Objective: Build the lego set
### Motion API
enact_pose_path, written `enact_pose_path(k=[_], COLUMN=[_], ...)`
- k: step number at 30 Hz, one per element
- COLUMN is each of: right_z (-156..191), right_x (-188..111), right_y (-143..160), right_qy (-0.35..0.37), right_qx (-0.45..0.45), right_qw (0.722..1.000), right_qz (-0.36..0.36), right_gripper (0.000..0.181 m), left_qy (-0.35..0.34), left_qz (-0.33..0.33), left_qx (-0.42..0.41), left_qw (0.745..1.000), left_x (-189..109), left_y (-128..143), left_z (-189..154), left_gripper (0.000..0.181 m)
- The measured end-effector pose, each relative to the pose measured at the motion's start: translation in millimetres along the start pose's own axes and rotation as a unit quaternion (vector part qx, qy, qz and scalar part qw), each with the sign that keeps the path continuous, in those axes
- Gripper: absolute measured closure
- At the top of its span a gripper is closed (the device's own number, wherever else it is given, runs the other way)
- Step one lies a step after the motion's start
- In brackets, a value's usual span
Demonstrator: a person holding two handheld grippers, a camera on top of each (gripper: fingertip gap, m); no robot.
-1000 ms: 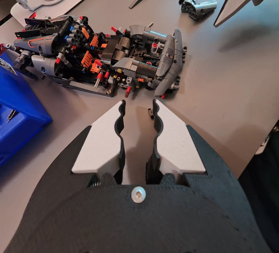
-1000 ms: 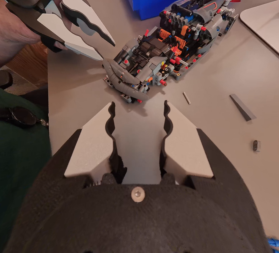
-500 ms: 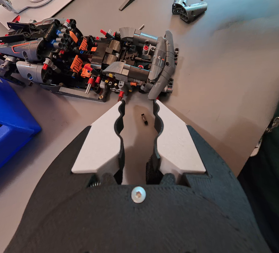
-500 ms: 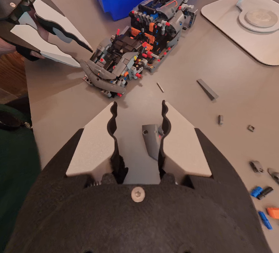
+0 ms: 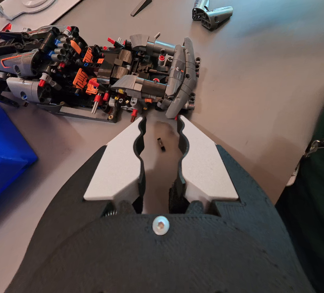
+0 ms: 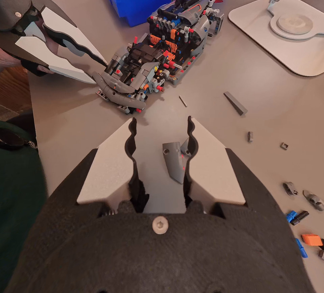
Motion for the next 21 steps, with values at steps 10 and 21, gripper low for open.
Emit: enact_pose_path(k=[10,21], right_z=[-0.8,10.5], right_x=[-5.1,5.8], right_y=[1.1,-5.8], right_qy=[0.004,-0.017], right_qx=[0.002,-0.008], right_qw=[1.000,0.999], right_qz=[-0.003,-0.028], right_gripper=[0.124,0.123], left_qy=[0.008,-0.012], left_qz=[-0.006,-0.007], left_qx=[0.006,0.014], left_qw=[1.000,1.000], left_x=[5.2,-4.8], left_y=[-6.6,-5.8], left_z=[-5.0,8.3], left_gripper=[0.147,0.140])
Point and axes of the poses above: each gripper's, where its closed fingertips meet, x out along the fingers, y out of its underside, z = x × y across the jaws, the point moved 3 cm from there along -x, back along the fingers
